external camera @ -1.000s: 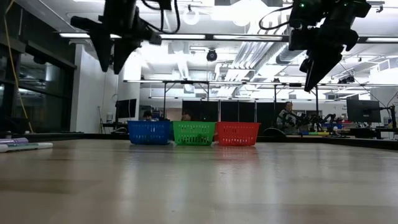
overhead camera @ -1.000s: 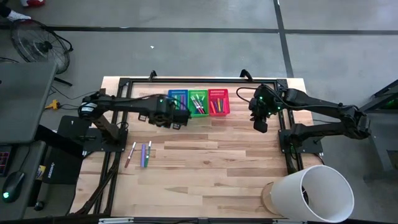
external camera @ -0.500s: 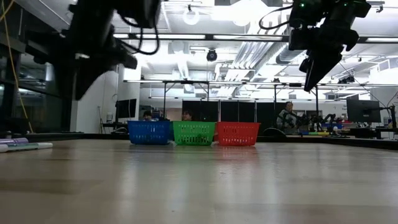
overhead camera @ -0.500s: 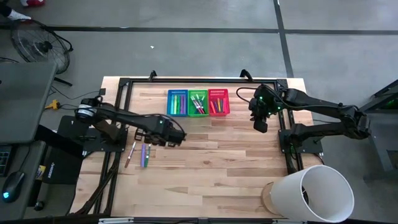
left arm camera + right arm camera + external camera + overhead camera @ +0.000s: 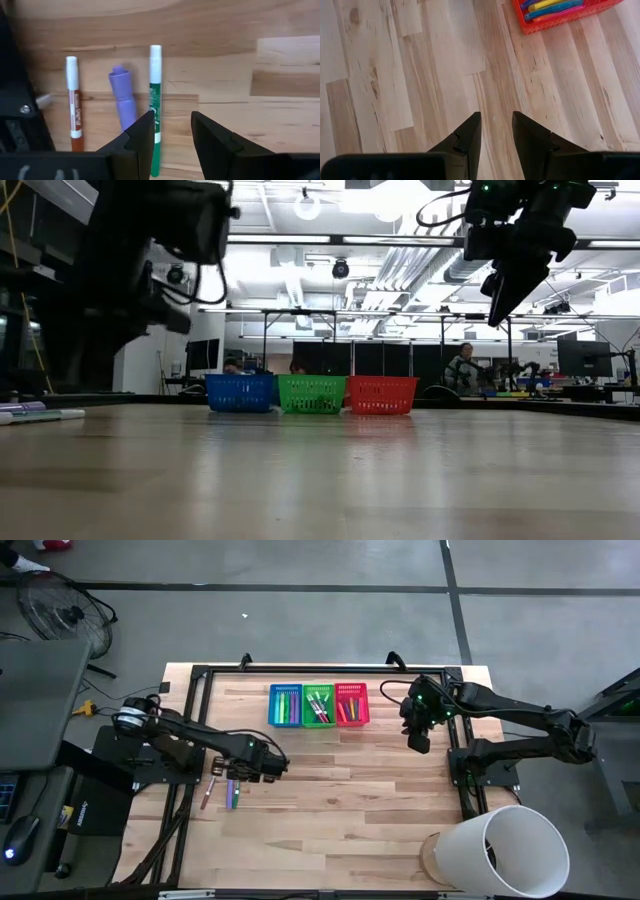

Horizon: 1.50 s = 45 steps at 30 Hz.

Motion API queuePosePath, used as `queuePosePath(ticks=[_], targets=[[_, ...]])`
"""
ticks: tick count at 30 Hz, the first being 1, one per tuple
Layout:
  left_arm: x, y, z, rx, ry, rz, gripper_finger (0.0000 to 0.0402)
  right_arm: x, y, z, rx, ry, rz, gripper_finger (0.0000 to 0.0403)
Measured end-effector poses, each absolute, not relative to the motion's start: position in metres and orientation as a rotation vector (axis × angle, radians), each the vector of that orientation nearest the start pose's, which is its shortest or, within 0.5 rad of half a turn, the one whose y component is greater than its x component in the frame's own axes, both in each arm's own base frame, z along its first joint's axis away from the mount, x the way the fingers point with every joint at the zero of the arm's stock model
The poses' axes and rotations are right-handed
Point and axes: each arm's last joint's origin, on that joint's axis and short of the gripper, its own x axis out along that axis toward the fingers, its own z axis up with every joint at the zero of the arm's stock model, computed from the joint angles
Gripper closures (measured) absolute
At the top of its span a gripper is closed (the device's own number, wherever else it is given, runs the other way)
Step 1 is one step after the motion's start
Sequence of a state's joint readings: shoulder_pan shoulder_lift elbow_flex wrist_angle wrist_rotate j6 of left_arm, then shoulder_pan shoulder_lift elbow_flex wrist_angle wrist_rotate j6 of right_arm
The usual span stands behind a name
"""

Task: Pick & Place Markers
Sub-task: Put the green marker pen into the green bin

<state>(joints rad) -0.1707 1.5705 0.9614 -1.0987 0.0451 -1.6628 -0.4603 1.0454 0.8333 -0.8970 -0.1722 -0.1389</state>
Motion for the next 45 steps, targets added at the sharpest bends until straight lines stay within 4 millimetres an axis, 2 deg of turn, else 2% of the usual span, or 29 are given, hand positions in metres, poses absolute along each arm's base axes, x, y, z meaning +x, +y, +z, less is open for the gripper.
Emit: queuePosePath(ticks=[7, 10, 15, 29, 35, 45], targets=[[0.230, -0.040, 0.193, -1.123, 1.283, 1.225, 0.0275, 0.166, -0.077, 0.253, 0.226, 1.069, -0.186, 0.0304], [0.216, -0.037, 0.205, -1.101, 1.293, 1.274, 0.0275, 0.166, -0.077, 0.253, 0.227, 1.069, -0.187, 0.0304], [0.199, -0.035, 0.214, -1.109, 1.319, 1.281, 0.0275, 0.166, -0.077, 0.253, 0.226, 1.066, -0.187, 0.0304], [0.172, -0.034, 0.184, -1.131, 1.498, 1.345, 0.0275, 0.166, -0.077, 0.253, 0.226, 1.066, -0.188, 0.0304], [0.163, -0.034, 0.174, -1.092, 1.599, 1.303, 0.0275, 0.166, -0.077, 0.253, 0.226, 1.066, -0.188, 0.0304], [0.164, -0.034, 0.172, -1.091, 1.604, 1.291, 0.0275, 0.166, -0.077, 0.253, 0.226, 1.065, -0.188, 0.0304]])
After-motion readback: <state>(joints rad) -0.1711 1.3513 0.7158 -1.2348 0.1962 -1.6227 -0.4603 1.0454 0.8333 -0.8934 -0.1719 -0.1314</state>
